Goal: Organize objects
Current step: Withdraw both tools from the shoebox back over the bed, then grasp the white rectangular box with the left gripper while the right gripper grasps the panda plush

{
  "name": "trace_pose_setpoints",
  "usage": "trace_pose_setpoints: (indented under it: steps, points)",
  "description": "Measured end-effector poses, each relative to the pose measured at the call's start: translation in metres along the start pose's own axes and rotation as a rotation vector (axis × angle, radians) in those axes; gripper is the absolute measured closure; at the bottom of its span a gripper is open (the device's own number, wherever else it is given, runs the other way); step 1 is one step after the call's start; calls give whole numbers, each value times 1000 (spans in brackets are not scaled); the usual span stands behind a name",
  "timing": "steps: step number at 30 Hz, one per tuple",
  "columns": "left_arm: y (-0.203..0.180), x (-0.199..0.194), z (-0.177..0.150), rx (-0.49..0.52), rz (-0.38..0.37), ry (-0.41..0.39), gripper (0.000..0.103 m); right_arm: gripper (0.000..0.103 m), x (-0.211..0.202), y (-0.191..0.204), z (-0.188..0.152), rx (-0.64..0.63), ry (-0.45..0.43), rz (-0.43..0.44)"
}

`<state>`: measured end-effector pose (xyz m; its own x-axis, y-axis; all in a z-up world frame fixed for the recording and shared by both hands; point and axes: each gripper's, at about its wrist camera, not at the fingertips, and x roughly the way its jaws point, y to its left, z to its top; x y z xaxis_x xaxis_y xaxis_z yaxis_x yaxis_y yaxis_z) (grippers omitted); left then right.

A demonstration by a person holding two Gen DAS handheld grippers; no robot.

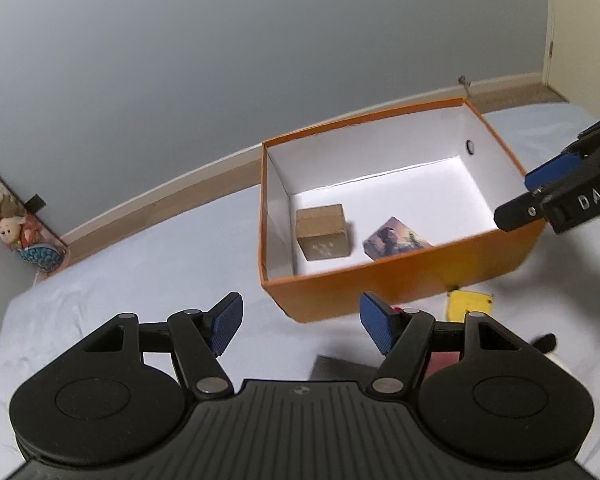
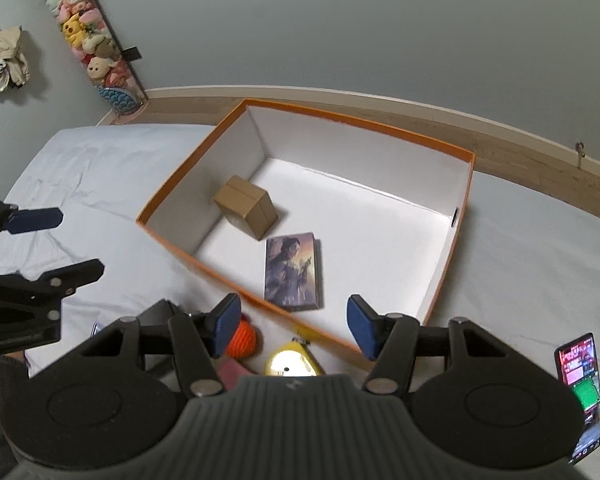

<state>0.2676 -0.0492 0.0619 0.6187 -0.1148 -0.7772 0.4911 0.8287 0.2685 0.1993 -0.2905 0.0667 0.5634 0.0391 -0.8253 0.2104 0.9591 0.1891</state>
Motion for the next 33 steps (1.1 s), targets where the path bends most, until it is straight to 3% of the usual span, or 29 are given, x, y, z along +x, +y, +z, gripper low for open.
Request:
trace_pose_setpoints:
  steps: [11,22,33]
  points:
    - [-10,-24,-94,-54,-50,-10,24,40,4,-14,-49,-7,29,43]
    - [-28,-35,-177,37,-176,11,24,36,1,-17,-116,-92,-10,104]
    - [-35,-8,-213,152,-264,105,24,32,4,-10,-185,-214,-48,98]
